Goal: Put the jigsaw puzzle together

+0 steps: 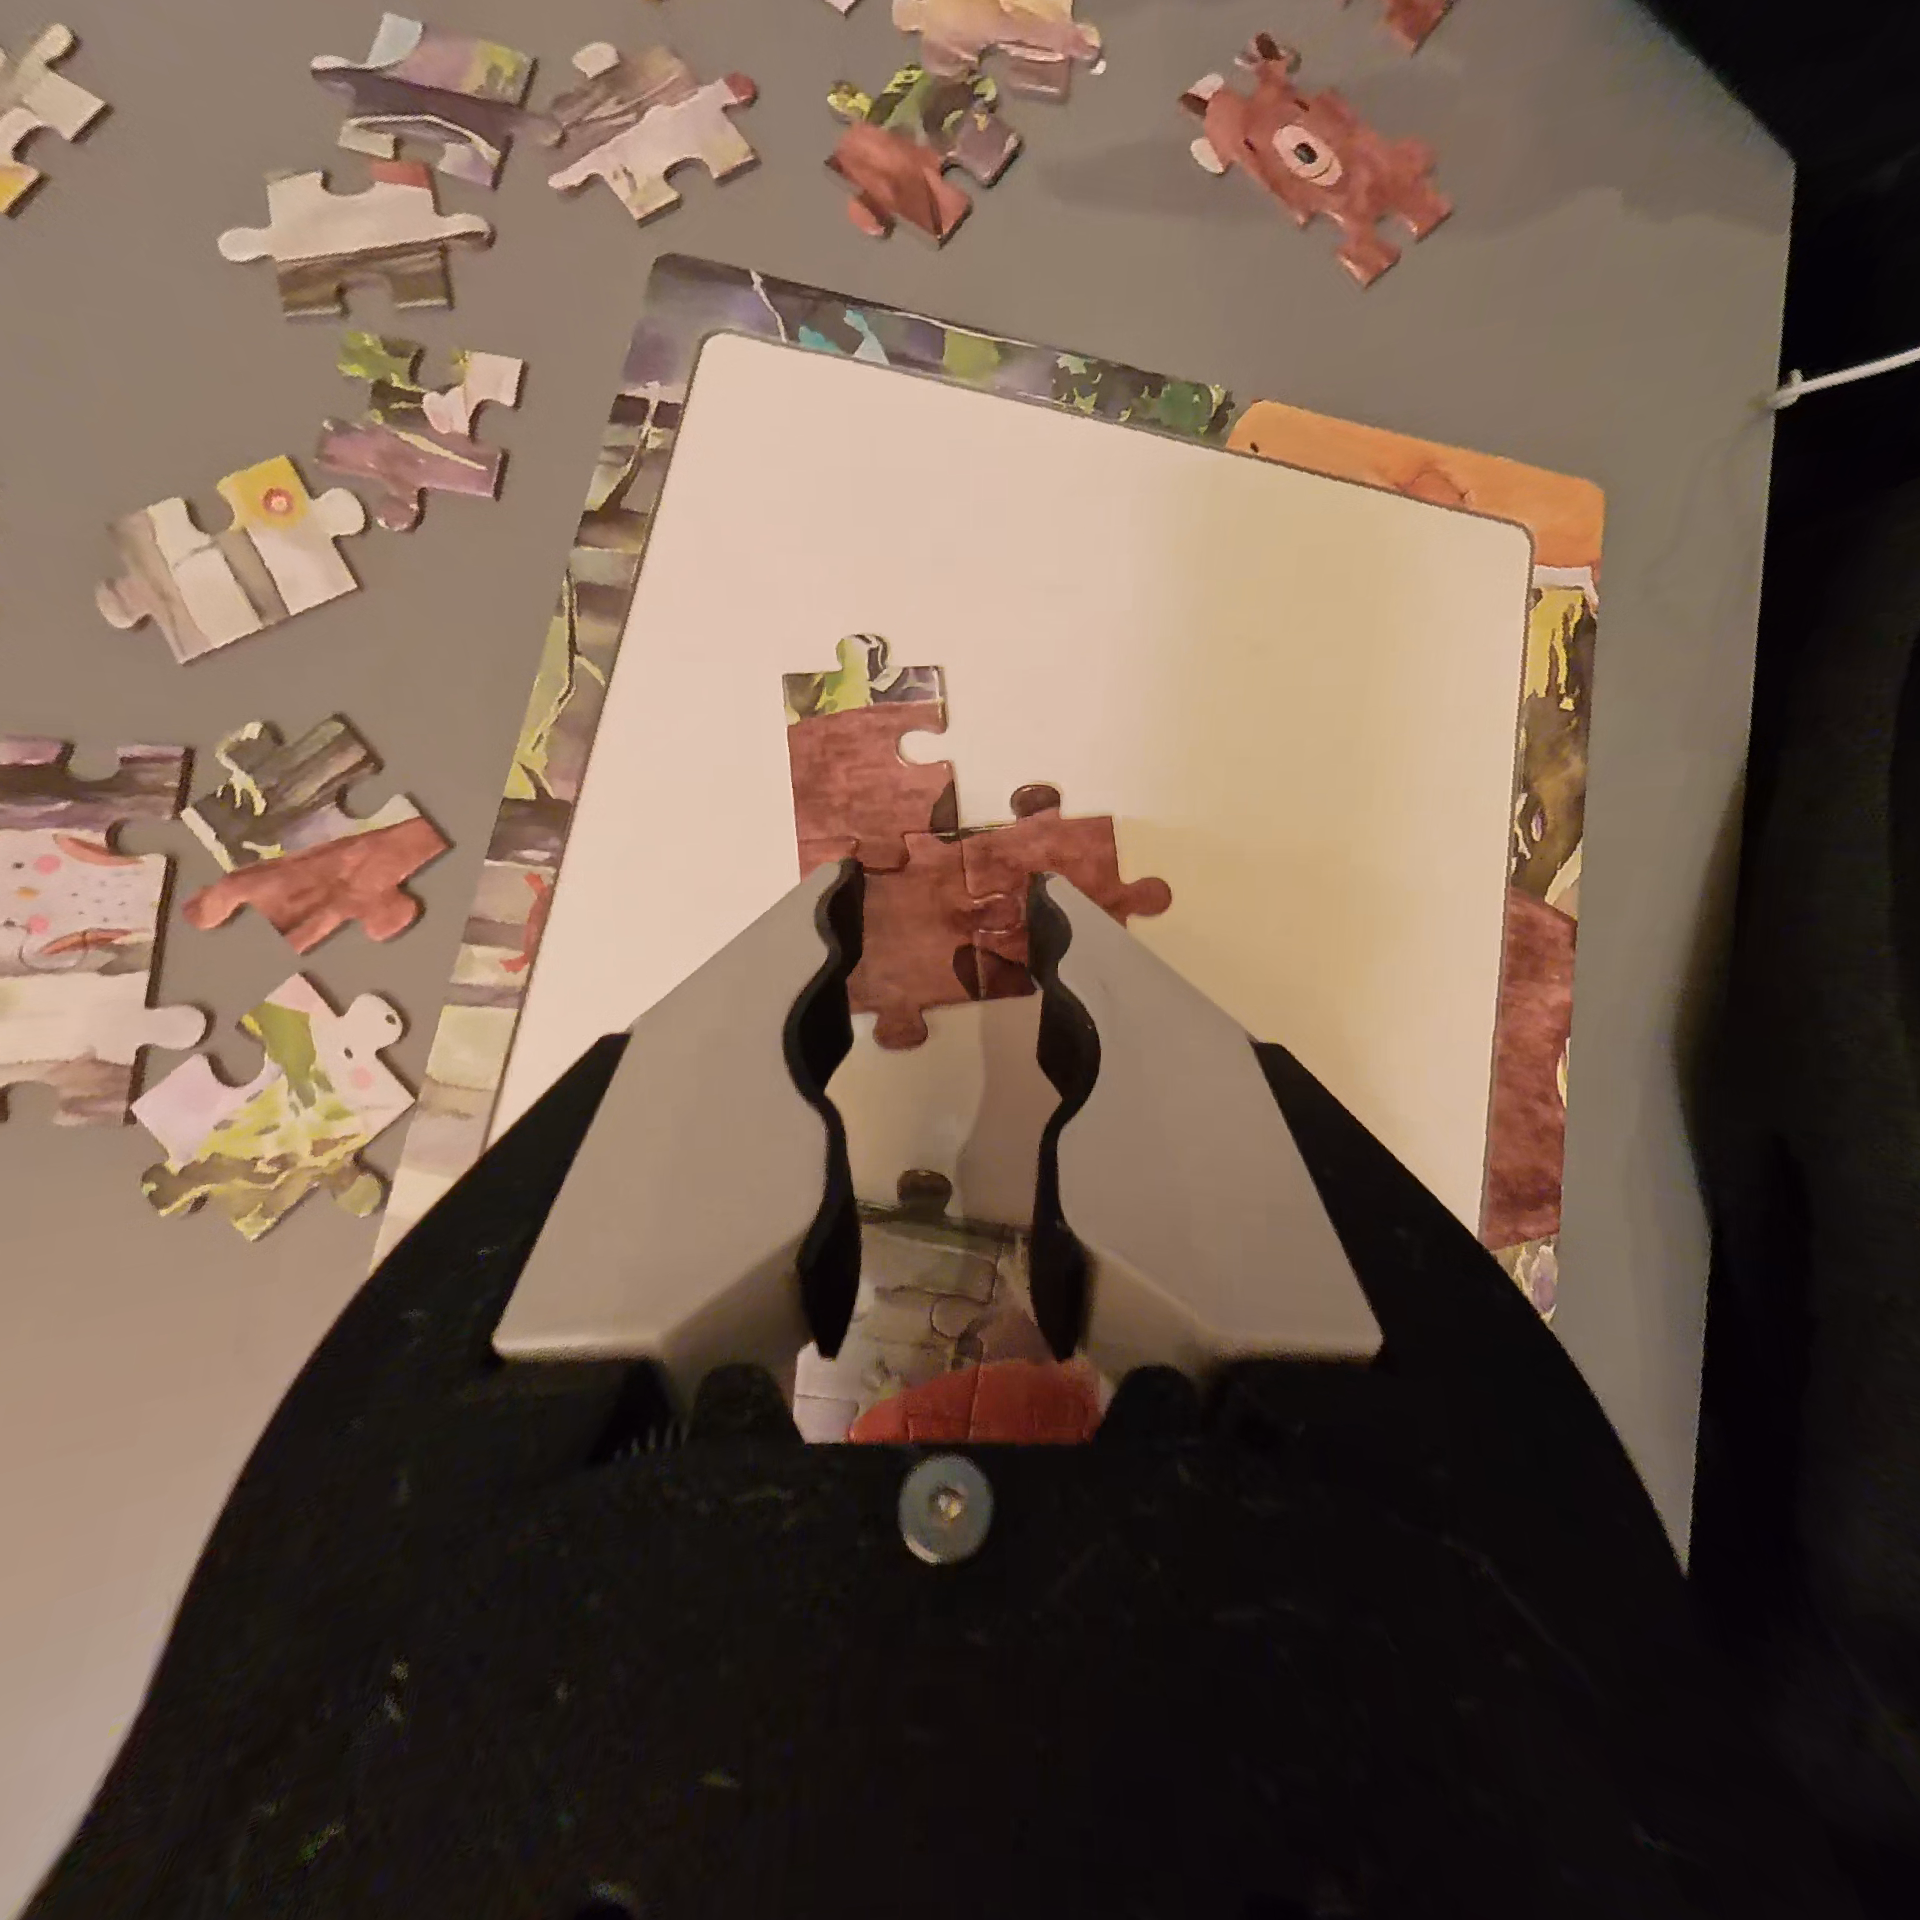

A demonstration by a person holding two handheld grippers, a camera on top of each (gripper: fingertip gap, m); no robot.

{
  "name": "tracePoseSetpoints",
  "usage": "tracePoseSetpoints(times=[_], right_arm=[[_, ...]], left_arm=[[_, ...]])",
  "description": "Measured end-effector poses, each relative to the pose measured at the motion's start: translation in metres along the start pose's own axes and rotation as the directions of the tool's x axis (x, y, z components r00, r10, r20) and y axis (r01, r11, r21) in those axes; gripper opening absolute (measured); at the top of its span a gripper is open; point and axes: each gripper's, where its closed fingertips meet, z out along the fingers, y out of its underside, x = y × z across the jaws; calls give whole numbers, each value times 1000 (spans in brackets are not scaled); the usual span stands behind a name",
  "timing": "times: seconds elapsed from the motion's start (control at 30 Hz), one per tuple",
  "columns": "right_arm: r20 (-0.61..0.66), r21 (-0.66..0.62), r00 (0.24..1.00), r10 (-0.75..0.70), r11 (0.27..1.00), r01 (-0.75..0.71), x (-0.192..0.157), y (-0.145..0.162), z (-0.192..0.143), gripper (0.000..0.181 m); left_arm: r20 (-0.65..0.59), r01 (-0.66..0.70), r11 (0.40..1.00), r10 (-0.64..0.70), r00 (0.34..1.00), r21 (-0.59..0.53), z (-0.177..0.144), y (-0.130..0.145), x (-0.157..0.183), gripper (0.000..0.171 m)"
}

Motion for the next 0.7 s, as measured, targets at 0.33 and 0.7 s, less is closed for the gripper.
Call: tracePoseSetpoints(times=[0.33, 0.7], right_arm=[[11, -7, 1000, 11, 1000, -11, -2, 2, 2, 39], [14, 5, 1000, 25, 1000, -25, -1, 1, 1, 38]], left_arm=[[87, 28, 998, -24, 996, -47, -23, 23, -12, 39], [76, -58, 995, 65, 995, -82, -9, 14, -8, 36]])
